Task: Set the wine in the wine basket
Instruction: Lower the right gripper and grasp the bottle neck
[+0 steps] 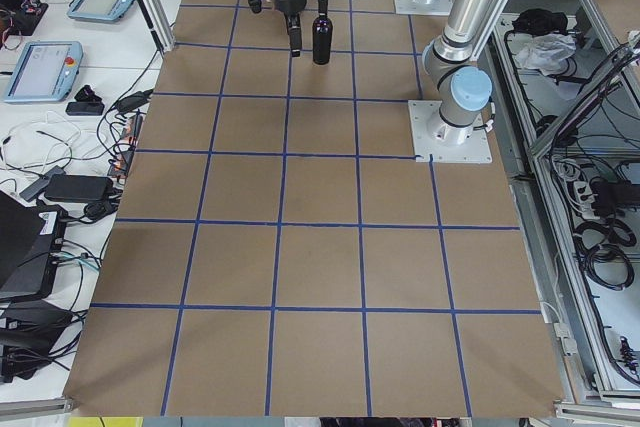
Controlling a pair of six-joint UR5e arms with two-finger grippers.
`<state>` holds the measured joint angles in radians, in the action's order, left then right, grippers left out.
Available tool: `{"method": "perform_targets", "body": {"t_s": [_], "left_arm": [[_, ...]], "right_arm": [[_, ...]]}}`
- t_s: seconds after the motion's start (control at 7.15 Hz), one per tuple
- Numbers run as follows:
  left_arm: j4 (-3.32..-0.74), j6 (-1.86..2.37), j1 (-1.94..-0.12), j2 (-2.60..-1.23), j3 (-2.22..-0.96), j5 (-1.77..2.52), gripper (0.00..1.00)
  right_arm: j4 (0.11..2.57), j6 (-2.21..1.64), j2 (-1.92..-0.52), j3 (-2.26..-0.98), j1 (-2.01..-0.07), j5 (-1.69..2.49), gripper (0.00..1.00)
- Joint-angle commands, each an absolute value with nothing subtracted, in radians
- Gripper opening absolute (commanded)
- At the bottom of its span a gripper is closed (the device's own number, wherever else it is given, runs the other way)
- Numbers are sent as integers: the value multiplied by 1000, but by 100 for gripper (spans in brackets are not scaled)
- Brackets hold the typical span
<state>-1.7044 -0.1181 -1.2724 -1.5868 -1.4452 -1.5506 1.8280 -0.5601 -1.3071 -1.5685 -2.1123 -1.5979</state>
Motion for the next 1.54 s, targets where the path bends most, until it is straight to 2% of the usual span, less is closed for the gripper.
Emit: {"method": "perform_targets", "body": {"t_s": [0.0, 0.14, 0.42, 0.56, 0.7, 0.98, 1.4], "left_arm": [[-1717, -118, -1272, -1585, -1445, -1560, 100], [-1717, -118, -1272, -1583, -1445, -1560, 100], [-1717, -118, -1270, -1585, -1445, -1560, 100], [-1717, -118, -1269, -1585, -1445, -1560, 100], [-1717, -118, -1269, -1585, -1447, -1560, 100], [-1715, -118, -1269, -1588, -1447, -1560, 100], [-1713, -118, -1269, -1589, -1447, -1560, 100]], "right_arm": [[1845, -557, -1308, -1569, -2112, -1600, 61], [1841, -558, -1307, -1571, -2112, -1598, 51], [1827, -560, -1307, -1571, -2114, -1597, 11], [1835, -558, -1308, -1571, -2114, -1597, 10], [1841, -557, -1312, -1569, -2112, -1591, 0], [1839, -555, -1342, -1552, -2097, -1566, 0], [1634, -326, -1544, -1545, -1920, -1578, 0]]}}
